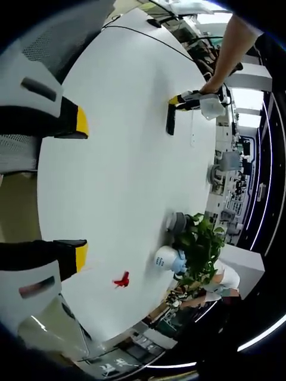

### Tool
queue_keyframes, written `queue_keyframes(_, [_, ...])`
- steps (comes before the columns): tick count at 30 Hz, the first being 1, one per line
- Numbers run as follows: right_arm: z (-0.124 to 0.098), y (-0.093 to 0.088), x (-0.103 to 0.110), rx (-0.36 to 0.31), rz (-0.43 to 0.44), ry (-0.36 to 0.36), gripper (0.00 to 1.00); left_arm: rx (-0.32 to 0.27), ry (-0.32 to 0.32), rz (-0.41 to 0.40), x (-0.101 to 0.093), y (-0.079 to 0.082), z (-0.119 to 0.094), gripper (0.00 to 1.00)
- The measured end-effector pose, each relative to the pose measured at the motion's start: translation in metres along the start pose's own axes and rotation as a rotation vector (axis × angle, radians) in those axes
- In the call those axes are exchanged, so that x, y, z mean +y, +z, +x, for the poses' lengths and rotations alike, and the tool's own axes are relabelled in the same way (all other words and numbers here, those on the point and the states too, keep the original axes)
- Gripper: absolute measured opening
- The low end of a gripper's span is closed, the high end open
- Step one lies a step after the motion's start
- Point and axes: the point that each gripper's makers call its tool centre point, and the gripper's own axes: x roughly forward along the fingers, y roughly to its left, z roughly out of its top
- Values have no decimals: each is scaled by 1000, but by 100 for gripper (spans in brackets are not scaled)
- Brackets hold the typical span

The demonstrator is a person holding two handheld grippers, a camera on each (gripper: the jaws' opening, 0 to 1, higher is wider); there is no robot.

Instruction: Press the specified remote control buttons in sequence, fully releasing each button before pressing the next.

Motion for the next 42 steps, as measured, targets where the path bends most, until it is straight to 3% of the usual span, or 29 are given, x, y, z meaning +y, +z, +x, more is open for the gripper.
queue_keyframes(25, [-1, 2, -1, -12, 11, -4, 70, 9, 21, 14, -13, 0, 0, 23])
queue_keyframes(42, [-1, 2, -1, -15, 11, -4, 68, 36, 18, 49, -34, -3, -1, 23])
